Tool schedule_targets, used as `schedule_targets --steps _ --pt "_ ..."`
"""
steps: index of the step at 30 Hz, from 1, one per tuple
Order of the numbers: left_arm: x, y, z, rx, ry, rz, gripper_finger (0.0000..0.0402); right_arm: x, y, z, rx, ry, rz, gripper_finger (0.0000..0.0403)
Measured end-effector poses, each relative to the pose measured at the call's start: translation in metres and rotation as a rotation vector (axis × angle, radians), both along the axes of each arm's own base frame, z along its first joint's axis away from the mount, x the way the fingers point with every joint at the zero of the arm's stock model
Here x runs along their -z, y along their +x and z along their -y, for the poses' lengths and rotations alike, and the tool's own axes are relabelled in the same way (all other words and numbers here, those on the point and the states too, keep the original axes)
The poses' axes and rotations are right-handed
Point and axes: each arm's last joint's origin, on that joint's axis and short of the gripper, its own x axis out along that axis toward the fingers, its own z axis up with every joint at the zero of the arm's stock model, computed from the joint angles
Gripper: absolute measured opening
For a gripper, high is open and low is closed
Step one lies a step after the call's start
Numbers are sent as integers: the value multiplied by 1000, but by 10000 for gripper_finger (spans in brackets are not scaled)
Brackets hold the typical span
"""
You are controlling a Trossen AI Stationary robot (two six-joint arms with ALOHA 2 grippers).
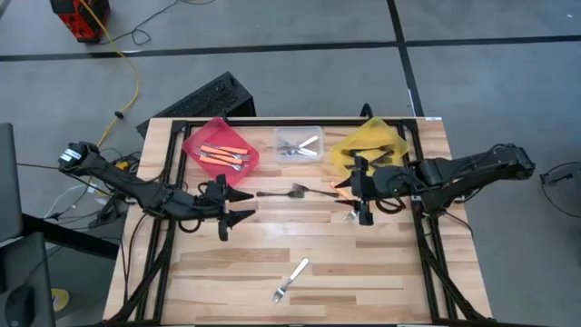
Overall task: Sort silverware by color (type)
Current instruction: Put the black fork into the yellow bin
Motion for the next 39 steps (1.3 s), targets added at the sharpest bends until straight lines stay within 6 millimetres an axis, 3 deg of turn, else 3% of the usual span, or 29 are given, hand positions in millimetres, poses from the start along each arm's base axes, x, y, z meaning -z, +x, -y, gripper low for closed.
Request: schedule_targets --steps 16,20,29,35,39 --pt "16 5 1 -38 -25 -104 236 0 -3 -12 17 18 9 222" --pt "26 18 6 -45 11 -162 236 0 -3 -12 17 17 8 222" --pt "16 65 16 -72 100 -306 236 2 -4 -11 31 34 -14 222" --pt "23 94 26 122 120 -388 236 3 -4 -11 40 47 -19 222" --pt "29 105 29 117 146 -448 236 3 -4 -11 40 47 -19 222"
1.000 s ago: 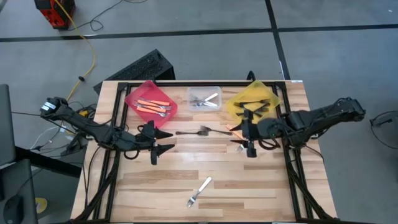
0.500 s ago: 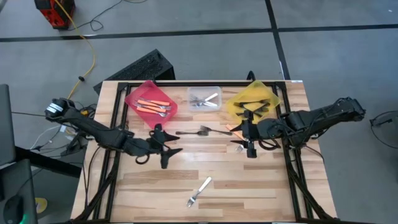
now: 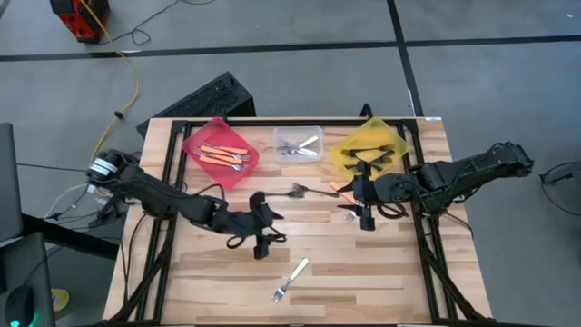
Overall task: Sort silverware by color (type)
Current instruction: Put the black fork into the yellow bin
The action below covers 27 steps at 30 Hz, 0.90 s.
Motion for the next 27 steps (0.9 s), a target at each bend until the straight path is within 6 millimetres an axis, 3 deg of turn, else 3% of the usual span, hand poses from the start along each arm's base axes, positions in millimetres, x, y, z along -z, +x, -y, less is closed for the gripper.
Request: schedule_targets --steps 7,20,27 --pt "11 6 -11 -112 57 -79 236 0 0 0 0 -1 -1 222" --pt "15 16 -74 -173 -7 -151 236 3 1 0 -1 -1 -19 222" --pt "19 18 -85 -174 22 -174 235 3 1 0 16 25 -19 221"
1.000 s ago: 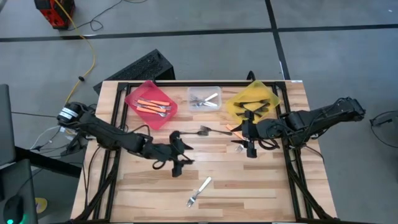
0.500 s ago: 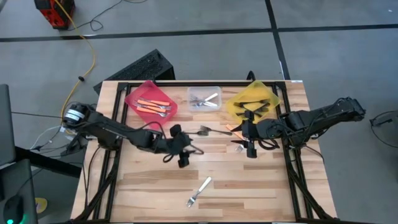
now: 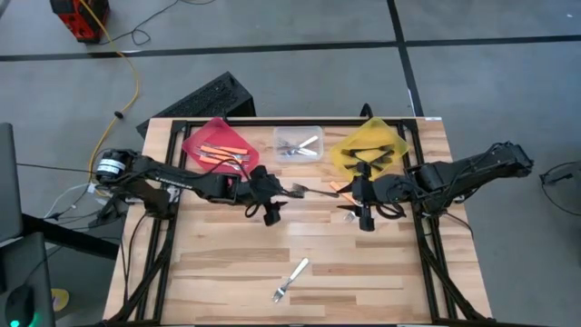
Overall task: Sort silverware by color (type)
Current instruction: Put the black fork into the yellow bin
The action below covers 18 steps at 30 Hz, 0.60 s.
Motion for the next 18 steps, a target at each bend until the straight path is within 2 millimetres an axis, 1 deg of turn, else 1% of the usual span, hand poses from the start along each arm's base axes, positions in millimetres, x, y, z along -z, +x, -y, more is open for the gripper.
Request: schedule_targets --steps 5,7,11,18 --pt "20 6 1 31 -4 -74 235 0 0 0 0 0 -1 221" --pt "25 8 2 38 -9 -88 235 0 0 0 0 1 0 221" --pt "26 8 1 47 2 -94 235 0 0 0 4 7 0 221" --pt "26 8 -10 76 34 -111 235 0 0 0 4 8 1 221"
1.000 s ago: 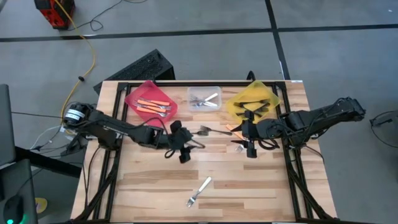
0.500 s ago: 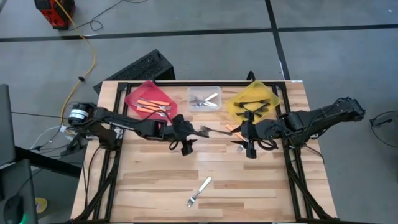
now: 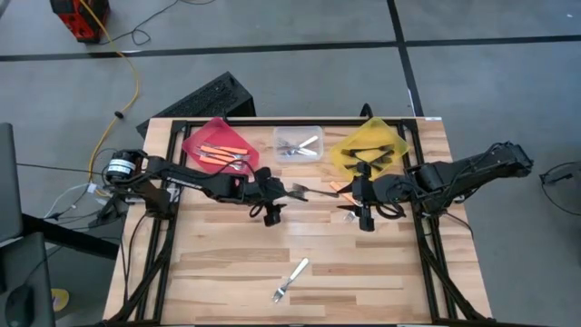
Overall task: Sort silverware by color (type)
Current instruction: Put the black fork into the yellow bin
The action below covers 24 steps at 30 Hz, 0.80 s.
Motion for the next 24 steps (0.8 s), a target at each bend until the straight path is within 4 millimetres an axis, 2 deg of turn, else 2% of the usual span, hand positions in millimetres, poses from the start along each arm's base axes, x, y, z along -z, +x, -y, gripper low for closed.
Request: schedule_targets --steps 13,21,24 --pt "9 5 -19 38 55 -28 235 0 0 0 0 1 0 221" --pt "31 12 -20 78 53 -79 235 1 -1 0 0 -1 -9 221" --pt "34 14 -20 81 58 -75 235 1 -1 0 0 -2 -13 221"
